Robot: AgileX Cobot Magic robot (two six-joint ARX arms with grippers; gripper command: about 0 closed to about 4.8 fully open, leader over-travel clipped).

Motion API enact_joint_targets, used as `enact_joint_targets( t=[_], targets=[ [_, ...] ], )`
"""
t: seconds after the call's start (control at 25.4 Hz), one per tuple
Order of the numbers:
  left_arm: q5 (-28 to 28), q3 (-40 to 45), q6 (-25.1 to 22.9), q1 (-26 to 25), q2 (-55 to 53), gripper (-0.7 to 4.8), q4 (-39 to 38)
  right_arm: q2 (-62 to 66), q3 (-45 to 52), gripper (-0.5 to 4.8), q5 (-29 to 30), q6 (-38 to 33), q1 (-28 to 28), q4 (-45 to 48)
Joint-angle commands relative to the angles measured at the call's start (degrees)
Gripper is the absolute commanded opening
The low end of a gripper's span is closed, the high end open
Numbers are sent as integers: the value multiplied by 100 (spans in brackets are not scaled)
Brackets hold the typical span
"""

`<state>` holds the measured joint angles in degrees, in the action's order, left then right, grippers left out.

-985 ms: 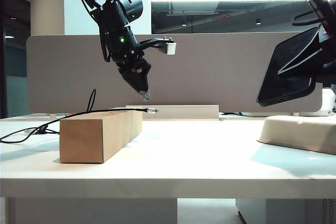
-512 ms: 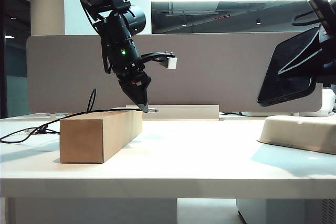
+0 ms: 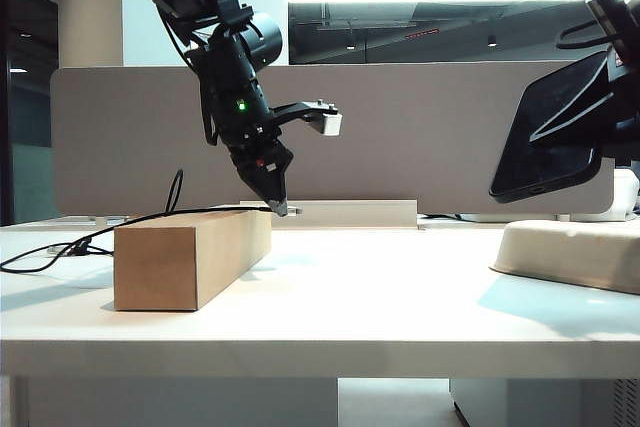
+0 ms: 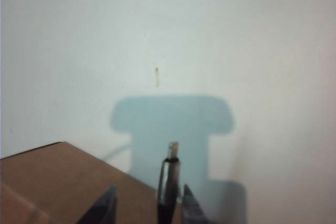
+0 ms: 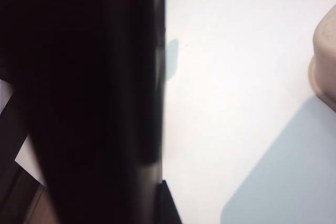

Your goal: Pick up the charging cable and the phone, plug the charging cable into the charging port on the phone, and finally place them back on the table.

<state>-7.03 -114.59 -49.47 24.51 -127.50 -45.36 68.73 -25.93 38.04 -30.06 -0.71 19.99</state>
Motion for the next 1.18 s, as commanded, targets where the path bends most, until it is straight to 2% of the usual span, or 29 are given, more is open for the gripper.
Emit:
enact_joint_targets(
  t=[0.04, 0.35, 0.75, 1.1, 1.14, 1.18],
  targets=[
    [-4, -35, 0, 17, -37, 152, 31, -33, -37, -6, 66, 55, 0, 210],
    [37, -35, 42, 52, -81, 141, 35, -33, -39, -6, 50, 55, 0, 210],
    [37, -35, 42, 52, -87, 47, -22, -33, -37, -6, 46, 55, 0, 210],
    [37, -33, 42, 79, -87, 47, 0, -33, -37, -6, 46, 57, 0, 210],
    [37, -31, 42, 81, -87, 37, 4, -33, -37, -6, 46, 57, 0, 210],
    [35, -31, 42, 83, -85, -7, 7, -33, -37, -6, 46, 57, 0, 210]
  ],
)
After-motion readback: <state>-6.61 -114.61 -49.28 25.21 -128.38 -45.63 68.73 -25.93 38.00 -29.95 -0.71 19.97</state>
